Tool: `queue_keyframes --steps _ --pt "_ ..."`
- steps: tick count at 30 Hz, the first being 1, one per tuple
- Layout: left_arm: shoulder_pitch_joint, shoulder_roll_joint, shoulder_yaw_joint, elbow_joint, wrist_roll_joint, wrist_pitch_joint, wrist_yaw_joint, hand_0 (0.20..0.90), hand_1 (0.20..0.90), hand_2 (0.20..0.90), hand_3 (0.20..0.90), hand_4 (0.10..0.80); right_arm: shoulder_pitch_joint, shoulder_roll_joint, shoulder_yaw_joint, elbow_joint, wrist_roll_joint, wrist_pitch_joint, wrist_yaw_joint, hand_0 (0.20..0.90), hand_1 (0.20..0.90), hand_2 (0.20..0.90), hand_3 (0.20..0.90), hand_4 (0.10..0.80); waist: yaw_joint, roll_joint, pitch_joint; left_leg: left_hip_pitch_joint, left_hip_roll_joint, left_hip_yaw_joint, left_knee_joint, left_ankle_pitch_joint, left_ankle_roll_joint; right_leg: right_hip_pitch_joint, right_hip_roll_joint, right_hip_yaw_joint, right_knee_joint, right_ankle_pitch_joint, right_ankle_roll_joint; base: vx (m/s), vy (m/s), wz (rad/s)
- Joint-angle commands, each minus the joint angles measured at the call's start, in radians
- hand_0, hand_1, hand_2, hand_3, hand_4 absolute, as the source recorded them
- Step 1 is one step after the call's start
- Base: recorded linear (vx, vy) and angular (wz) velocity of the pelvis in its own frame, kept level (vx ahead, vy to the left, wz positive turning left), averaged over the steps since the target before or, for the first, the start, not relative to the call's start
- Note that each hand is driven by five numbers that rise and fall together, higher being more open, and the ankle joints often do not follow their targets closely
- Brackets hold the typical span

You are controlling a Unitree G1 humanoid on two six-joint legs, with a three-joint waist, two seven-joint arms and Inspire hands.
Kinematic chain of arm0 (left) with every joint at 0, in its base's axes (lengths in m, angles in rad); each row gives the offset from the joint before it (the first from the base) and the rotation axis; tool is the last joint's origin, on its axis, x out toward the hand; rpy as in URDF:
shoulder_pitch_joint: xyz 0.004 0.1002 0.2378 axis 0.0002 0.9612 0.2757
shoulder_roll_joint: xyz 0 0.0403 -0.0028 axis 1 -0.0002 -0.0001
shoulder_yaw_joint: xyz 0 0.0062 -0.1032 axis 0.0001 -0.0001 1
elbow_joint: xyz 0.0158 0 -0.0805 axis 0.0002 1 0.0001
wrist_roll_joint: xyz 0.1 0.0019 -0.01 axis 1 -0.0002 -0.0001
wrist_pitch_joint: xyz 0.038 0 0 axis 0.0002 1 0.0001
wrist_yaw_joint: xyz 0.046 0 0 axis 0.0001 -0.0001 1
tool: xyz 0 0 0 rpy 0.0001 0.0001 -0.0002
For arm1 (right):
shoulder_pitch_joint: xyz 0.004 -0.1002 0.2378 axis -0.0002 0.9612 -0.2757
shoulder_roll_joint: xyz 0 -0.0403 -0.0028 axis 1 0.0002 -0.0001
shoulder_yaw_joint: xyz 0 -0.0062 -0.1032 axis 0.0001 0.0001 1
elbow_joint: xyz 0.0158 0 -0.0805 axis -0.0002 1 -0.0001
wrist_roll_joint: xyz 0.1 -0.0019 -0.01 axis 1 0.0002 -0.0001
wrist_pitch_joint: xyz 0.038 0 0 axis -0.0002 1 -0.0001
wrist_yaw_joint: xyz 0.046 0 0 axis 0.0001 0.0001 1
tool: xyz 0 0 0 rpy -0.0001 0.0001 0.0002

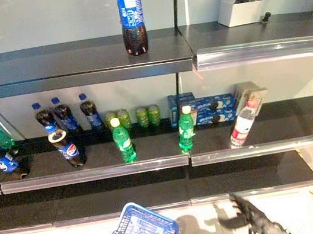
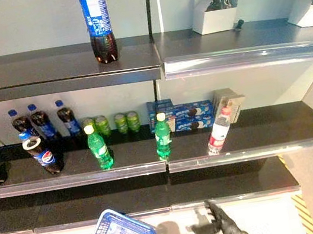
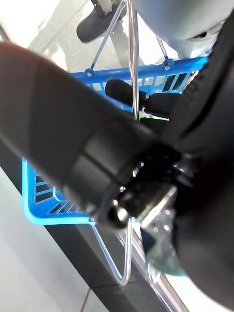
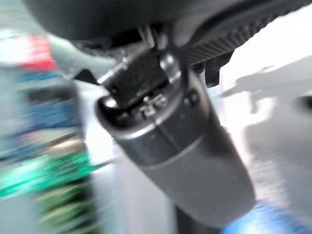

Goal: Pick up the drink and place into the basket.

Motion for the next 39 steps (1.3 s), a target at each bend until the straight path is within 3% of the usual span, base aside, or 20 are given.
queue_keyframes --steps 1,8,16,20,27,33,39 --pt "0.032 0.089 0.003 -0.032 0.056 -0.056 0.001 0.3 0.3 0.3 0.2 0.1 -0.076 -0.084 -0.172 -0.146 -0.024 -0.098 -0.078 0.9 0.9 0.9 0.9 0.8 -0.014 -0.027 0.052 -0.011 0.011 0.062 0.01 -0.011 0.001 0.062 -0.011 0.019 0.017 -0.089 0.055 0.027 0.013 0.1" --pt "0.08 0.054 0.053 -0.018 0.078 -0.079 -0.011 0.3 0.3 0.3 0.2 0.1 -0.022 -0.133 -0.443 -0.41 0.015 -0.223 -0.149 0.9 0.9 0.9 0.9 0.8 -0.045 -0.014 0.027 0.0 0.01 0.084 0.011 -0.024 0.001 0.061 -0.014 0.027 0.019 -0.097 0.063 0.037 0.037 0.03" --pt "0.09 0.033 0.083 -0.007 0.103 -0.083 -0.022 0.3 0.3 0.3 0.2 0.1 -0.043 -0.106 -0.567 -0.484 0.022 -0.314 -0.364 0.9 0.9 0.9 0.9 0.8 -0.043 -0.007 0.022 -0.009 0.01 0.099 0.046 -0.043 0.011 0.05 -0.019 0.012 0.054 -0.118 0.054 0.011 0.01 -0.03" --pt "0.081 0.031 0.079 0.004 0.099 -0.083 -0.014 0.3 0.3 0.3 0.2 0.1 -0.061 -0.081 -0.569 -0.457 0.036 -0.309 -0.444 0.9 0.9 0.9 0.9 0.8 -0.039 -0.004 0.025 -0.027 0.012 0.091 0.086 -0.056 0.02 0.03 -0.01 0.002 0.124 -0.157 0.035 0.053 -0.003 0.0" --pt "0.07 0.035 0.061 0.008 0.1 -0.052 0.007 0.3 0.3 0.3 0.2 0.1 -0.088 -0.083 -0.526 -0.417 0.068 -0.272 -0.427 0.9 0.9 0.9 0.9 0.8 -0.034 0.008 0.038 -0.053 0.018 0.073 0.164 -0.071 0.019 0.008 -0.004 -0.008 0.2 -0.194 0.007 0.107 -0.021 0.0" --pt "0.042 0.04 0.021 -0.006 0.067 -0.003 0.022 0.3 0.3 0.3 0.2 0.1 -0.167 -0.131 -0.485 -0.387 0.077 -0.244 -0.437 0.9 0.9 0.9 0.9 0.8 -0.033 0.038 0.072 -0.109 0.013 0.056 0.249 -0.078 0.015 -0.037 -0.004 0.006 0.276 -0.227 -0.023 0.096 0.018 0.03" --pt "-0.04 0.036 -0.045 -0.042 -0.025 0.016 0.013 0.3 0.3 0.3 0.2 0.1 -0.312 -0.179 -0.445 -0.349 0.159 -0.243 -0.468 0.9 0.9 0.9 0.9 0.8 -0.031 0.096 0.147 -0.208 -0.007 0.027 0.285 -0.055 0.021 -0.131 -0.005 0.032 0.316 -0.233 -0.04 -0.089 0.046 0.0"
